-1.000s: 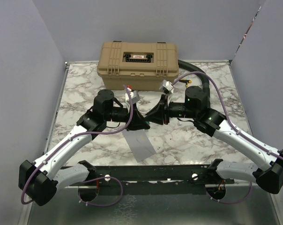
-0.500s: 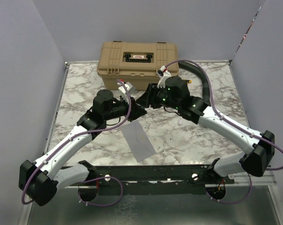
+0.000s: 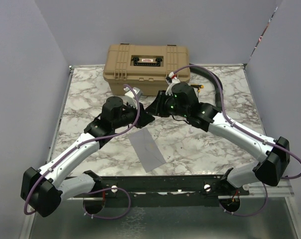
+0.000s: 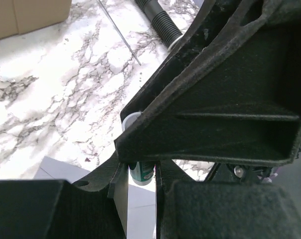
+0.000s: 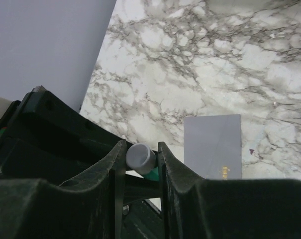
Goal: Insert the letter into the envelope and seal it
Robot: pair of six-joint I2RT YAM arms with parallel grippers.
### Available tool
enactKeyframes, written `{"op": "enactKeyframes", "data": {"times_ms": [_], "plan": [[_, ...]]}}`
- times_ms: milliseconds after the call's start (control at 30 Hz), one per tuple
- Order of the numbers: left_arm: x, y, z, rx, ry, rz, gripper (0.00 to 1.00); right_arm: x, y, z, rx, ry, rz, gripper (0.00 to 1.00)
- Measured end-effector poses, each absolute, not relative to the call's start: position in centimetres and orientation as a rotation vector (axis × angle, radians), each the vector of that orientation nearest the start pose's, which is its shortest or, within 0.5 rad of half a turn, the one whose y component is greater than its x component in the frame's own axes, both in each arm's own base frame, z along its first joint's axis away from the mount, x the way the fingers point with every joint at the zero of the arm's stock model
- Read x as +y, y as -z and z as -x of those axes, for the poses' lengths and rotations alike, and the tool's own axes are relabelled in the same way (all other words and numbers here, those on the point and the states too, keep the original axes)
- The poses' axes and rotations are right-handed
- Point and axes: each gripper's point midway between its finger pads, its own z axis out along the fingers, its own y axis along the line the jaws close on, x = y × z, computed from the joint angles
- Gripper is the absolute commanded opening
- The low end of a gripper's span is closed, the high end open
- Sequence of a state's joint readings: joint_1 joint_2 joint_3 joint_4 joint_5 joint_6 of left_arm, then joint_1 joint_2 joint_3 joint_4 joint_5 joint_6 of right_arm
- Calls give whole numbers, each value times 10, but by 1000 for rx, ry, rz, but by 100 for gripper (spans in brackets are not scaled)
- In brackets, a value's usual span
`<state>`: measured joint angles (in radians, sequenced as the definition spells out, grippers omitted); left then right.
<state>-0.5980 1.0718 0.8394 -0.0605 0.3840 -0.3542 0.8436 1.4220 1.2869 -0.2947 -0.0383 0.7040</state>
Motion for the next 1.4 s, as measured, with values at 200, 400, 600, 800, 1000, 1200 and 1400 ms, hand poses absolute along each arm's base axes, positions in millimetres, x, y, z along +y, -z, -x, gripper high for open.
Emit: {"op": "enactKeyframes", "data": {"times_ms": [200, 400, 600, 800, 1000, 1200, 1400], "plan": [[-267, -238, -244, 1945, 1034, -493, 0, 348, -265, -266, 2137, -964, 250, 0], [-273, -245, -227, 1926, 1124, -563, 0, 339, -274, -250, 2075, -981, 394, 0], [-279, -278, -194, 1780, 1252, -721, 0, 335, -310, -212, 1815, -1141, 688, 0], [-285, -298, -168, 1661, 1363, -867, 0, 332, -333, -180, 1584, -1234, 949, 0], [-286, -300, -169, 1645, 1365, -874, 0, 330, -336, -184, 1600, -1205, 913, 45], [-276, -291, -213, 1726, 1209, -668, 0, 332, -354, -231, 1762, -1099, 567, 59], [-272, -277, -239, 1802, 1124, -531, 0, 345, -319, -253, 1913, -1074, 415, 60]]}}
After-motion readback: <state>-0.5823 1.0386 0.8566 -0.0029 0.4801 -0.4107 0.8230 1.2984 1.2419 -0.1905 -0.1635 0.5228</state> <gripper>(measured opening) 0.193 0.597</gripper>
